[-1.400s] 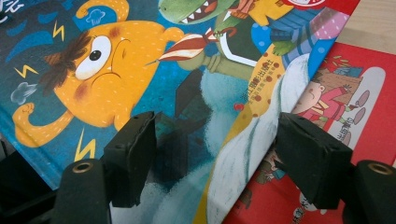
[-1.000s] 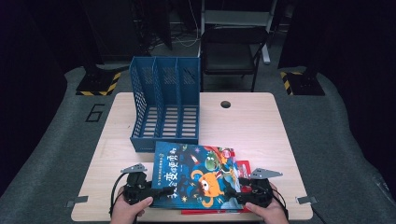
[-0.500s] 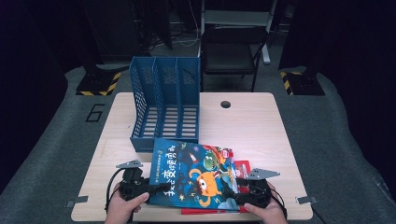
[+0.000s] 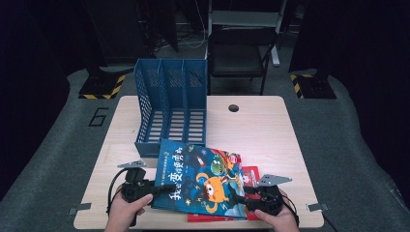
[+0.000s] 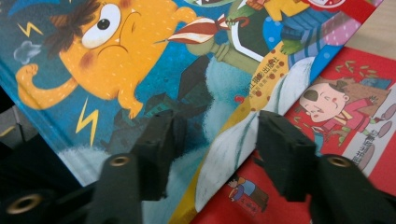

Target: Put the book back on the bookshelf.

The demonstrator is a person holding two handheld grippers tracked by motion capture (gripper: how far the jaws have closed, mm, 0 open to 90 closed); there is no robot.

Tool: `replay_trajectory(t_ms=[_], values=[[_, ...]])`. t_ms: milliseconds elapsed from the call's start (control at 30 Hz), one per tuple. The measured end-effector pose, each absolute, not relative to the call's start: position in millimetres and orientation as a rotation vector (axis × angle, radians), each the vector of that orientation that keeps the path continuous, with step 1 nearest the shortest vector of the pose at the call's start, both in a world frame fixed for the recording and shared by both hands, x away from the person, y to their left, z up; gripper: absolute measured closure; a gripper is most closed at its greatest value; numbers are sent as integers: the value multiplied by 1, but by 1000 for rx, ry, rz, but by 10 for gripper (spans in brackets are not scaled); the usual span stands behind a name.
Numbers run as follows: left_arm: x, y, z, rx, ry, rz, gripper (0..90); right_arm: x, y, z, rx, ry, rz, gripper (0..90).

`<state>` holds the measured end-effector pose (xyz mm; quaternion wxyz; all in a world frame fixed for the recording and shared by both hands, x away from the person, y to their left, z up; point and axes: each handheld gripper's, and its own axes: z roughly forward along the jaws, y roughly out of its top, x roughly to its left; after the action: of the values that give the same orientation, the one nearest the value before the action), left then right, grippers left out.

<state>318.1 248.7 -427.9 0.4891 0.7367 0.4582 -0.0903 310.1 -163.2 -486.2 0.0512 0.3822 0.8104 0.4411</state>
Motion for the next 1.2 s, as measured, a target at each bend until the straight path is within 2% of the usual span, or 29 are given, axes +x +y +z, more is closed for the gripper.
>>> replay_trajectory(t_ms=[133, 267, 1200], values=[[319, 250, -425, 1794, 1111, -219, 570, 308, -164, -485, 1125, 2459, 1294, 651], [319, 250, -424, 1794, 1113, -217, 571, 308, -167, -485, 1130, 2443, 1230, 721], [318, 270, -419, 1801, 1124, -158, 557, 311, -151, -489, 1065, 2497, 1208, 674]])
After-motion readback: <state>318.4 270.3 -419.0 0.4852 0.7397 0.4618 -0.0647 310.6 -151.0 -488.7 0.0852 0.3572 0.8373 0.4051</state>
